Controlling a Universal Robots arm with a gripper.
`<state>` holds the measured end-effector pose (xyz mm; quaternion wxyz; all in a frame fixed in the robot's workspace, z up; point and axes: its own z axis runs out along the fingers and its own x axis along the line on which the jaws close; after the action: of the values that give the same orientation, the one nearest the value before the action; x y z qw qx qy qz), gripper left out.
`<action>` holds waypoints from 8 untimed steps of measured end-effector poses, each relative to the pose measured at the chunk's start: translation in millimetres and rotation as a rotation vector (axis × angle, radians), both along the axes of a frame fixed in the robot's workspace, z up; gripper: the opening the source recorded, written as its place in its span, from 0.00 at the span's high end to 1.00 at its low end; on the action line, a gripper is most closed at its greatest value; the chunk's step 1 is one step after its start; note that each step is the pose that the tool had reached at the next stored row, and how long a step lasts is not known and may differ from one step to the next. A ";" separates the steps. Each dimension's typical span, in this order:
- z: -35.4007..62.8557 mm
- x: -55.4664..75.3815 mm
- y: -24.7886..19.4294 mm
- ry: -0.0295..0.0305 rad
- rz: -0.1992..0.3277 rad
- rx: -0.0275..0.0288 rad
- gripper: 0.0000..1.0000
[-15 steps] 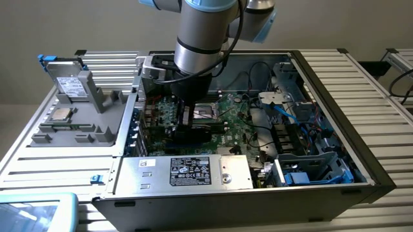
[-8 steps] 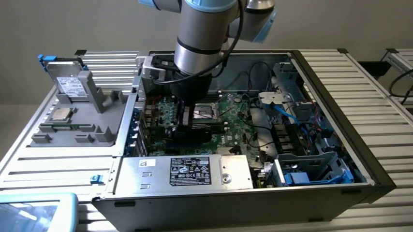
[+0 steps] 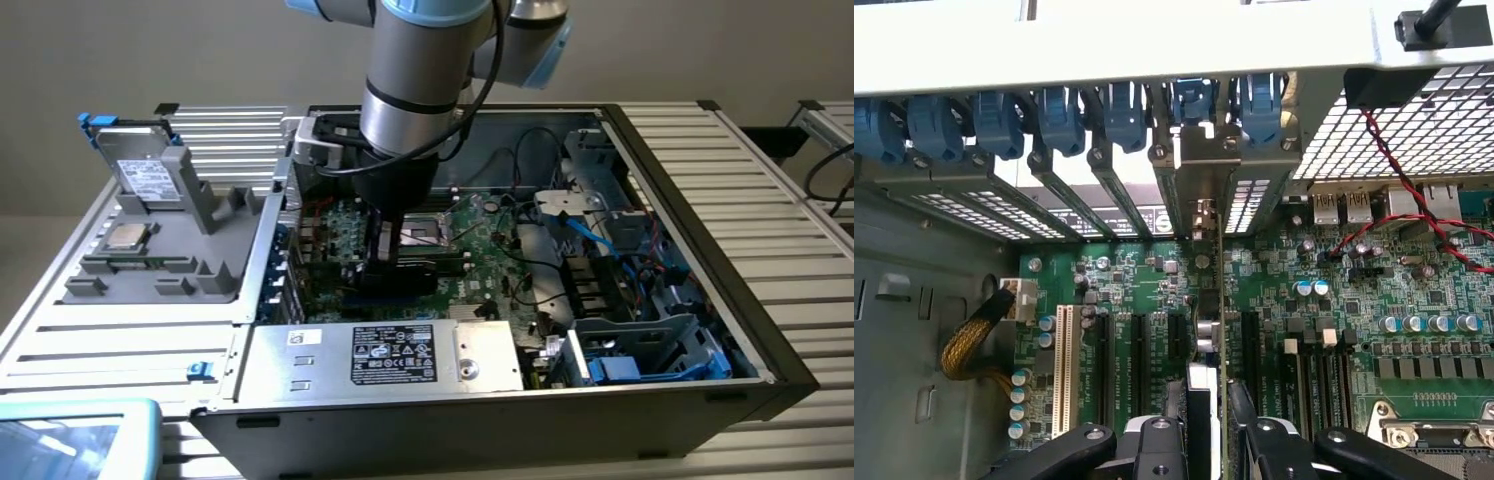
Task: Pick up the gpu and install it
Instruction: 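Insert the gpu into the slot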
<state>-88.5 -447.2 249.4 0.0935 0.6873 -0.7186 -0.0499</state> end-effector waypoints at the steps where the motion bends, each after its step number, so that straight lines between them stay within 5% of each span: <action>1: 0.0 0.0 0.0 0.0000 0.000 0.0000 0.73; 8: 0.0 0.0 -1.7 0.0000 0.002 0.0005 0.73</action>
<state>-88.5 -448.9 249.4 0.0933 0.6880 -0.7180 -0.0500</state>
